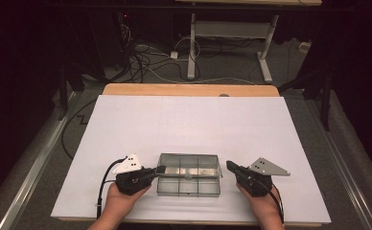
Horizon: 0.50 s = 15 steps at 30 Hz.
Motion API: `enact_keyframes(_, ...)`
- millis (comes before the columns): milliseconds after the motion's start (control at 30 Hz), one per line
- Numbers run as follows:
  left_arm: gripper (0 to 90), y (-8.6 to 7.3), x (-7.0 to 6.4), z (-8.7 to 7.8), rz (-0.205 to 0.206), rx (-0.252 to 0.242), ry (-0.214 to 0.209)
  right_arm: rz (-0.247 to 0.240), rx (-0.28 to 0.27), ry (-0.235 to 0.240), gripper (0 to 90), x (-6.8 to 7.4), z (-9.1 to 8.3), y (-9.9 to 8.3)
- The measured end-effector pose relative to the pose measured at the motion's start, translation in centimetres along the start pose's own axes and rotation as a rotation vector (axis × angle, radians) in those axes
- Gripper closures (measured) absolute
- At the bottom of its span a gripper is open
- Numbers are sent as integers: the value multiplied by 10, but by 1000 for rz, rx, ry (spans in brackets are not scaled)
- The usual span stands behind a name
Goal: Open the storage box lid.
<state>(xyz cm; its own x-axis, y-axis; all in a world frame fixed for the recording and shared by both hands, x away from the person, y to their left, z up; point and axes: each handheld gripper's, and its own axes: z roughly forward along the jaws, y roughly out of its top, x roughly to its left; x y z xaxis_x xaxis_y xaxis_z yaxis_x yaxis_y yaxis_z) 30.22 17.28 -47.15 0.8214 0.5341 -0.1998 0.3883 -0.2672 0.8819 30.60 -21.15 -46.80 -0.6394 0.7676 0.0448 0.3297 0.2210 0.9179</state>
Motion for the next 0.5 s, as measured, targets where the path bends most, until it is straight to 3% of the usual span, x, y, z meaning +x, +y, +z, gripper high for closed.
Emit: enact_keyframes(500,876,4,9,8,-2,-13,16,-23,13,3,900,-11,31,22)
